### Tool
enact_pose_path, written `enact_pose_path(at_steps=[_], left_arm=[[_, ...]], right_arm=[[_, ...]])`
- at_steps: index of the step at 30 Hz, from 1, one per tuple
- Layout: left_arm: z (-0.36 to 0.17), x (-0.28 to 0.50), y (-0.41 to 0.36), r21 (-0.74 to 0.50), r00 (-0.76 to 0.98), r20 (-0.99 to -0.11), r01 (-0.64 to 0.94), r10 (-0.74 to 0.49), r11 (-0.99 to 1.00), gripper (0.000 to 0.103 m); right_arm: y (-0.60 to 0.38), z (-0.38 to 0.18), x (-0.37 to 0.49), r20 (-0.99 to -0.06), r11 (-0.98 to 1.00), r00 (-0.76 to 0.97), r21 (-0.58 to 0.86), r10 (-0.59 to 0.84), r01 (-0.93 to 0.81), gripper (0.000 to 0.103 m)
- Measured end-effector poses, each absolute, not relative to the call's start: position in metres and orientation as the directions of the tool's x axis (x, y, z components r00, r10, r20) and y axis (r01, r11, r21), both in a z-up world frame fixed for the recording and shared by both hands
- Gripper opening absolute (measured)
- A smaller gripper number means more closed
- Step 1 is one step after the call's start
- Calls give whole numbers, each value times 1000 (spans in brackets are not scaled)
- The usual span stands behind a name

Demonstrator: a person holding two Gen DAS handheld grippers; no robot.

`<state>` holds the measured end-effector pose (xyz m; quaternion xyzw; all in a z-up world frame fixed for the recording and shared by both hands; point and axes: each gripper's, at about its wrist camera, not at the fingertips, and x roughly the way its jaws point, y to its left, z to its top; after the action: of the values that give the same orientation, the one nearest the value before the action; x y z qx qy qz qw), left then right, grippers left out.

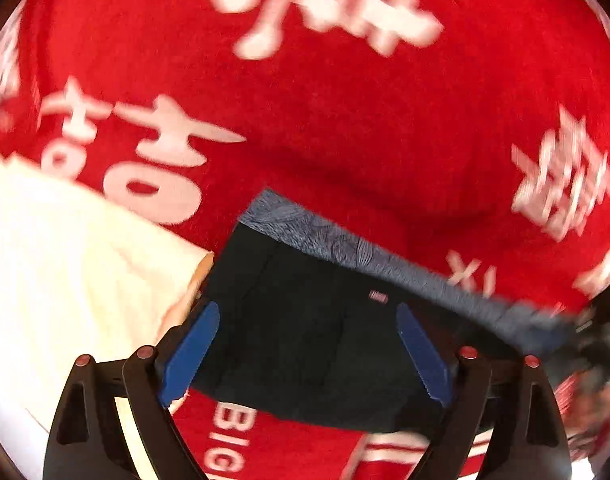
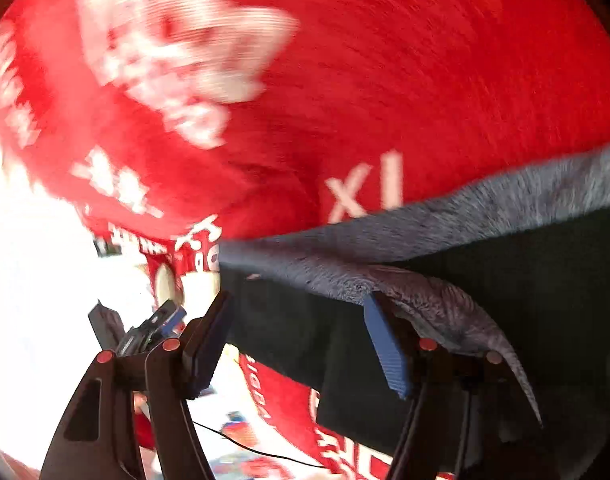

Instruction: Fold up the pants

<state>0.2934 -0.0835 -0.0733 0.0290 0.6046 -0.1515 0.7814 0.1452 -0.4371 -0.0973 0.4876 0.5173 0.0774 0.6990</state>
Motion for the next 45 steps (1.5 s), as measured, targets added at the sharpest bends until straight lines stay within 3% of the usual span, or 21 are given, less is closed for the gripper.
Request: enact_pose_path(at_steps=[2, 5, 9, 14, 18, 27, 35, 45], left_arm=[[-90, 293, -103, -96, 194, -967, 329, -167, 939, 91], [-126, 292, -126, -23, 183, -978, 372, -97, 928, 91], [-166, 296, -140, 99, 196, -980, 340, 33, 935, 92], [-148, 280, -149, 99, 186, -982, 379, 29, 920, 92], [-118, 240, -168, 66, 184, -983, 454, -21, 888, 92], [-96, 120, -256, -104, 51, -982, 652, -180, 751, 92], [-98, 39, -297, -183, -21, -969, 730, -246, 659, 92], [-98, 10, -283, -149, -15, -975, 783, -223, 603, 92]], right_arm=[[-420, -84, 147, -723, 646, 400, 687, 563, 333, 70], [-399, -103, 153, -803, 744, 280, 594, 526, 306, 53], [-406, -137, 154, -888, 829, 208, 459, 411, 320, 38], [-430, -118, 146, -845, 769, 321, 527, 427, 362, 43], [-438, -82, 108, -826, 765, 404, 538, 393, 355, 69], [-454, -41, -72, -901, 734, 405, 382, 159, 562, 69], [-435, -67, -246, -945, 520, 319, 307, 69, 797, 69], [-426, -107, -288, -905, 428, 410, 416, 110, 802, 65]])
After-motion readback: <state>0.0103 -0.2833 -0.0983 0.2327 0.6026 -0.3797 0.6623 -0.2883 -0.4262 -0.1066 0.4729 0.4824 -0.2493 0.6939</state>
